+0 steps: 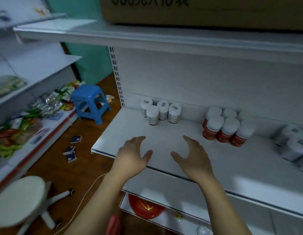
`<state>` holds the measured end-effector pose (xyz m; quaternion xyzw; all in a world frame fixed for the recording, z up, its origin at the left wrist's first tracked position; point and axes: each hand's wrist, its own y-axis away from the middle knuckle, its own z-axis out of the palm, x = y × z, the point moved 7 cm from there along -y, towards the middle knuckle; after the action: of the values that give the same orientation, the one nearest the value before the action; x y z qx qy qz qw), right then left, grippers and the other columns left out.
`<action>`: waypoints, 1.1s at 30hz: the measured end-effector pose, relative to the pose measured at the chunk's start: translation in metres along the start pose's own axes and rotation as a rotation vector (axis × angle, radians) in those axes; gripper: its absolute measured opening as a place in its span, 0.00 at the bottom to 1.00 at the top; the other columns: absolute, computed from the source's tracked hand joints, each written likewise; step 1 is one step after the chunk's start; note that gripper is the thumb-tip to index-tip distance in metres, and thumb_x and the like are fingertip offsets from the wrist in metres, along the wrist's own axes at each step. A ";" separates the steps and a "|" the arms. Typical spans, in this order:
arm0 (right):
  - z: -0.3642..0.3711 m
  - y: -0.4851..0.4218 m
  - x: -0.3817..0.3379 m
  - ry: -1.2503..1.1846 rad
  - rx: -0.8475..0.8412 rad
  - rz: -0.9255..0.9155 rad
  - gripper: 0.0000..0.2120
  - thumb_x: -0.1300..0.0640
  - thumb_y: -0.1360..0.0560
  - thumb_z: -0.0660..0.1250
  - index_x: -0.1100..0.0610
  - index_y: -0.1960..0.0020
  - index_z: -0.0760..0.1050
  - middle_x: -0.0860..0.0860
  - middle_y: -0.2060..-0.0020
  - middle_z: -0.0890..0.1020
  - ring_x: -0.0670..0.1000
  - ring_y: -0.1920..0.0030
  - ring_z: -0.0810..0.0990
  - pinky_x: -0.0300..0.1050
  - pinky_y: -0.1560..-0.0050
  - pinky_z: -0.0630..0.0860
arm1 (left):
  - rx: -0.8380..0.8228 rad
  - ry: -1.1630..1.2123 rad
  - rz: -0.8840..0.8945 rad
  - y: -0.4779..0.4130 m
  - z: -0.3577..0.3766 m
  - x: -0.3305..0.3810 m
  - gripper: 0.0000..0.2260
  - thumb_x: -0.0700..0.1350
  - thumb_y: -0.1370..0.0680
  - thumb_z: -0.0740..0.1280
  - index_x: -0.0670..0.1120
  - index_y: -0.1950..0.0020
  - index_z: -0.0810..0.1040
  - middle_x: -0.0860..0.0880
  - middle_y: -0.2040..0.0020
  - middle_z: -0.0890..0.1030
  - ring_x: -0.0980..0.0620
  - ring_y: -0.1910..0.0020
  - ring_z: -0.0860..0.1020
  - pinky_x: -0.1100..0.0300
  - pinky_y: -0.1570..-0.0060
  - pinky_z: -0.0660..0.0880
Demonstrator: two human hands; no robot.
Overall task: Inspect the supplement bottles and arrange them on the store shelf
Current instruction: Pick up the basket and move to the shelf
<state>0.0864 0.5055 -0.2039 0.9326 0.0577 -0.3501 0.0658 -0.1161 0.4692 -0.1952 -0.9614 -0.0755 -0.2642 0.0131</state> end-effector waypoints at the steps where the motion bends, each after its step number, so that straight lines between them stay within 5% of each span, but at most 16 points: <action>1: 0.002 -0.008 -0.001 0.002 -0.002 -0.013 0.36 0.41 0.24 0.67 0.50 0.22 0.57 0.49 0.24 0.63 0.51 0.25 0.61 0.47 0.27 0.58 | 0.003 0.011 -0.019 -0.006 0.000 -0.002 0.27 0.58 0.21 0.63 0.52 0.24 0.63 0.51 0.27 0.68 0.50 0.29 0.66 0.53 0.32 0.66; 10: 0.041 -0.057 -0.020 -0.046 -0.041 -0.029 0.35 0.42 0.25 0.69 0.51 0.23 0.60 0.50 0.26 0.65 0.52 0.27 0.65 0.49 0.28 0.63 | 0.002 0.060 -0.111 -0.038 0.005 -0.037 0.28 0.58 0.21 0.64 0.54 0.24 0.61 0.53 0.25 0.66 0.51 0.27 0.64 0.54 0.31 0.64; 20: 0.065 -0.122 -0.051 -0.167 0.165 0.099 0.30 0.44 0.27 0.71 0.53 0.30 0.67 0.51 0.33 0.74 0.53 0.34 0.73 0.48 0.39 0.71 | 0.000 0.074 0.034 -0.093 0.000 -0.056 0.28 0.56 0.21 0.65 0.50 0.24 0.63 0.49 0.27 0.70 0.49 0.29 0.67 0.54 0.32 0.65; 26: 0.063 -0.154 -0.077 0.032 0.283 0.098 0.36 0.42 0.29 0.73 0.54 0.27 0.64 0.57 0.38 0.72 0.58 0.38 0.72 0.50 0.45 0.72 | -0.088 0.052 0.064 -0.104 0.008 -0.060 0.28 0.56 0.21 0.64 0.49 0.24 0.62 0.49 0.26 0.69 0.48 0.29 0.67 0.51 0.31 0.65; 33: 0.071 -0.170 -0.090 0.327 0.327 0.057 0.28 0.43 0.26 0.69 0.58 0.33 0.69 0.58 0.35 0.69 0.57 0.37 0.70 0.51 0.43 0.72 | -0.076 0.067 0.082 -0.106 0.004 -0.060 0.28 0.55 0.21 0.64 0.49 0.24 0.62 0.48 0.27 0.69 0.48 0.30 0.68 0.51 0.32 0.66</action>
<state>-0.0528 0.6553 -0.2116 0.9764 -0.0162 -0.1972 -0.0867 -0.1812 0.5660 -0.2306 -0.9542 -0.0257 -0.2980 -0.0103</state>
